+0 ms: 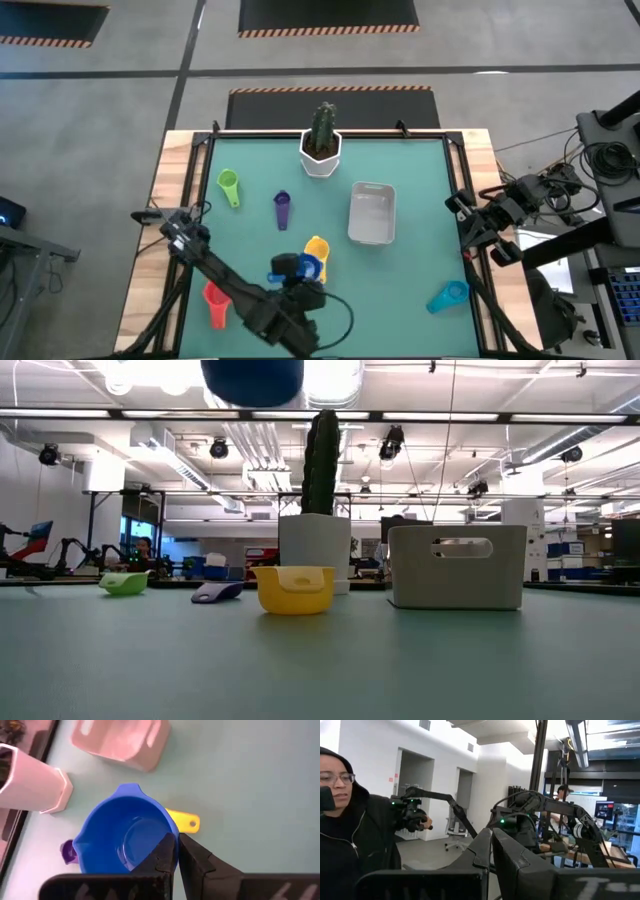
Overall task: Nest measuring cups in basket
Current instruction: Stack the blue measuring cup on the top of the red measuring cup
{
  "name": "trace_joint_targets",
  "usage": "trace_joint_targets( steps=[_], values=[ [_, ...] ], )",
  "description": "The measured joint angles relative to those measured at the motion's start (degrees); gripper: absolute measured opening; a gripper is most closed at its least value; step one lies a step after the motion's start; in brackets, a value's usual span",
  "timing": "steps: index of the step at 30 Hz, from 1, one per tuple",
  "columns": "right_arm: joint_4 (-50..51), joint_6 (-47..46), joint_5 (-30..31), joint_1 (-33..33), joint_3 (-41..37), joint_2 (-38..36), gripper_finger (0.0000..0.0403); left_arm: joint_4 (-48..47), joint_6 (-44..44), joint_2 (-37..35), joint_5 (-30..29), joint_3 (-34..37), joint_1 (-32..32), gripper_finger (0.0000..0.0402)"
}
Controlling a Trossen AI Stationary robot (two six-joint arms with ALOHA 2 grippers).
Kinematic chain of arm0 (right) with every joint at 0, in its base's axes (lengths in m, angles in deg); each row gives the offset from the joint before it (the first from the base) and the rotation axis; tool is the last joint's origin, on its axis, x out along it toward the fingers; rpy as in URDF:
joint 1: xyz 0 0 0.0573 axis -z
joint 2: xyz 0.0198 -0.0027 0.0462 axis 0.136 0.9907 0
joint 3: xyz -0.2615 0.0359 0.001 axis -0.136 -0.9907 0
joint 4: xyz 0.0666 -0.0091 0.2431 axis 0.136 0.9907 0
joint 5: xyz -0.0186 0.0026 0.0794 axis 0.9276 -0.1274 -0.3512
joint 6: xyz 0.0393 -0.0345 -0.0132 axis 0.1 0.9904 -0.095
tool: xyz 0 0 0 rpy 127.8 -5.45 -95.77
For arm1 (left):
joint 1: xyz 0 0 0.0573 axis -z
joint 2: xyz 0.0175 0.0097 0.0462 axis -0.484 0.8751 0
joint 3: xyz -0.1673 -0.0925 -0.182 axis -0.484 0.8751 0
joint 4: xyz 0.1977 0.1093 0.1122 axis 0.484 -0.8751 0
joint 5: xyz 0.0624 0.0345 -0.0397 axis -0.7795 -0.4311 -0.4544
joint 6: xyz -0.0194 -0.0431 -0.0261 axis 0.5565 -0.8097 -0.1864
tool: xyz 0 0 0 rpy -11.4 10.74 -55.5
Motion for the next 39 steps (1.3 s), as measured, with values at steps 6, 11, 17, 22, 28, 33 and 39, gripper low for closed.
trace_joint_targets(
  steps=[6, 11, 17, 22, 28, 33, 39],
  values=[
    [-0.2, 0.6, 0.0, 0.0, 0.0, 0.2, 0.0009, 0.0, -8.6, -4.4, -1.4, 6.3, 3.1, 0.0],
    [-0.3, 0.7, 0.2, 0.0, 0.0, 0.3, 0.0009, 0.0, -23.6, -10.4, 0.5, 18.2, 5.5, 0.0],
    [-0.3, 1.2, 0.2, 0.0, 0.0, 0.3, 0.0009, 0.0, -48.1, -20.3, 7.8, 32.8, 10.5, 0.0],
    [-0.3, 1.2, 1.5, 0.0, 0.0, 0.3, 0.0009, 0.0, -68.5, -25.7, 10.4, 41.9, 16.0, 0.0],
    [-0.2, 1.2, 1.6, 0.0, 0.0, 0.6, 0.0009, 0.1, -82.1, -27.1, 16.3, 48.3, 20.6, 0.0],
    [-0.2, 1.2, 2.1, 0.0, 0.0, 0.6, 0.0009, 0.5, -83.4, -26.2, 20.4, 48.7, 22.1, 0.0],
    [-0.2, 1.2, 2.1, 0.0, 0.0, 0.7, 0.0009, 0.7, -86.1, -25.2, 20.9, 48.9, 22.2, 0.0]
  ],
)
